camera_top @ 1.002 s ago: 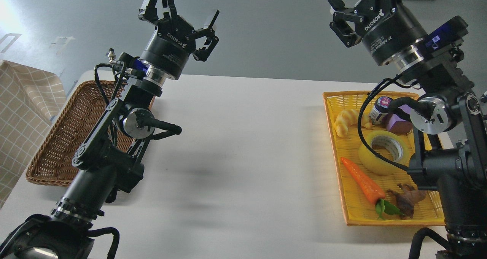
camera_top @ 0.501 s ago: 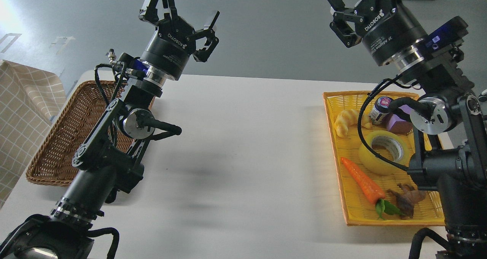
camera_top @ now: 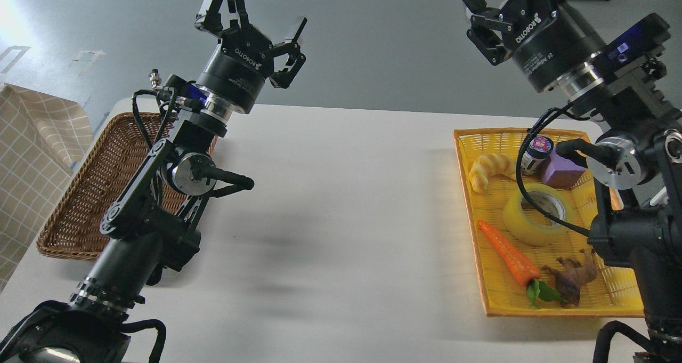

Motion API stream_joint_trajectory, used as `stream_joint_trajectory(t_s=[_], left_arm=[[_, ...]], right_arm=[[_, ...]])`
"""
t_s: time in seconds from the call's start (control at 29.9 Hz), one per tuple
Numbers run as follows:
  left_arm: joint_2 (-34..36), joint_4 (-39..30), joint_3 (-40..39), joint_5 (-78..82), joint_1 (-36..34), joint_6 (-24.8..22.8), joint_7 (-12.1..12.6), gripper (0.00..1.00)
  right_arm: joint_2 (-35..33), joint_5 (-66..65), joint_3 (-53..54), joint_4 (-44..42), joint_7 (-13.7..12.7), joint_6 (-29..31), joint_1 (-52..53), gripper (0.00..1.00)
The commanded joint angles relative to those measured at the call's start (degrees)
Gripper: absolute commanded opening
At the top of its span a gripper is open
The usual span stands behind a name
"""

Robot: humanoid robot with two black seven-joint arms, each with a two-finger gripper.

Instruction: Place and transfer tape with both arms

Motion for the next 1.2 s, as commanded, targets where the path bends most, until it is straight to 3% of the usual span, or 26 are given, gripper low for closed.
stream_joint_trajectory(t_s=[0.0, 0.2, 0.63, 0.8, 1.17], left_arm=[[-0.16, -0.02, 0.06, 0.16, 0.4, 0.31, 0.0, 1.0], [-0.08, 0.07, 0.85, 0.25, 0.4, 0.31, 0.09, 1.0], [-0.16, 0.34, 1.2, 3.94, 1.19, 0.4, 0.09, 1.0], [-0.69, 0.34, 1.11, 4.03, 1.19, 0.57, 0.09, 1.0], [-0.87, 0.07, 1.2, 4.38, 2.15, 0.84, 0.09, 1.0]], right_arm=[[-6.05, -0.96, -0.43, 0.15, -0.08, -0.03, 0.04, 0.98], [-16.36, -4.48, -1.58, 0.33, -0.26, -0.03, -1.11, 0.98], [-39.55, -24.59, -5.61, 2.53, 0.18, 0.15, -11.03, 0.98], [-39.92, -42.34, -9.22, 0.34, 4.22, 0.76, -13.85, 0.98], [-35.27, -51.83, -11.33, -3.01, 4.57, 0.68, -16.57, 0.98]])
